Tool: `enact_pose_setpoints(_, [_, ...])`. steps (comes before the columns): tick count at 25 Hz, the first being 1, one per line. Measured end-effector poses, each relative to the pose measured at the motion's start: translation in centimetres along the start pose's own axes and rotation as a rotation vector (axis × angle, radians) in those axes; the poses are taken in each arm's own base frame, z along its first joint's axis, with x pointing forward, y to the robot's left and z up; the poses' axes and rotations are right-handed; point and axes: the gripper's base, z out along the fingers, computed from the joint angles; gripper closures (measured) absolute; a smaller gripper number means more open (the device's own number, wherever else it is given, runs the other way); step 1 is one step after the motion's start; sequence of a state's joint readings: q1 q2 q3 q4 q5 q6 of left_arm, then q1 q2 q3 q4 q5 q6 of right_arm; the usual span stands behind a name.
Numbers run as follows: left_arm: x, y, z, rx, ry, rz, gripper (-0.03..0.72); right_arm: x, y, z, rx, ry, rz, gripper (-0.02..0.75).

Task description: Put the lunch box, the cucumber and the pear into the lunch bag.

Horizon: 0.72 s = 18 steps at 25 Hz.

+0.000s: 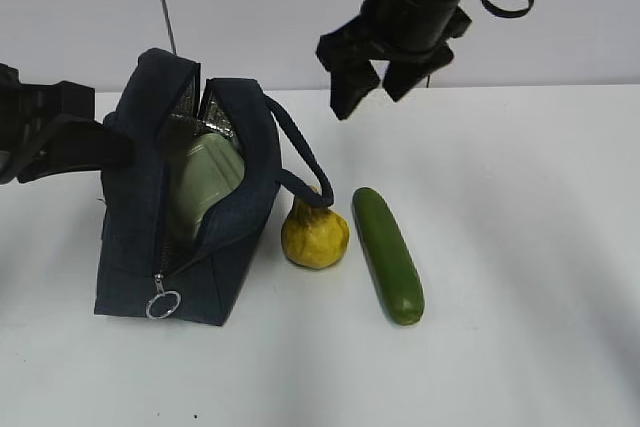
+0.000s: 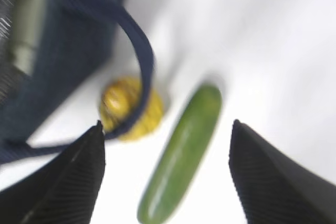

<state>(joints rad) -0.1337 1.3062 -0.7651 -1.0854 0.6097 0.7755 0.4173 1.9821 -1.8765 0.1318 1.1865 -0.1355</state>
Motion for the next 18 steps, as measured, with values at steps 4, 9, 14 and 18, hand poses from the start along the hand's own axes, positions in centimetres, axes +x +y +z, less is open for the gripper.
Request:
enact_pose_setpoints(4, [0.0, 0.0, 0.0, -0.002, -0.002, 0.000, 0.703, 0.5, -0.5, 0.1, 0.054, 0.052, 0.055, 0.173])
enact_pose_setpoints(9, [0.0, 0.0, 0.0, -0.001, -0.001, 0.000, 0.703, 1.6, -0.7, 2.0, 0.062, 0.124, 0.091, 0.173])
enact_pose_setpoints(14, [0.1, -0.1, 0.0, 0.006, 0.006, 0.000, 0.703, 3.1, -1.3, 7.1, 0.061, 0.269, 0.106, 0.173])
enact_pose_setpoints(18, [0.1, -0.1, 0.0, 0.009, 0.009, 0.000, 0.703, 3.6, -1.4, 10.3, 0.038, 0.335, 0.123, 0.174])
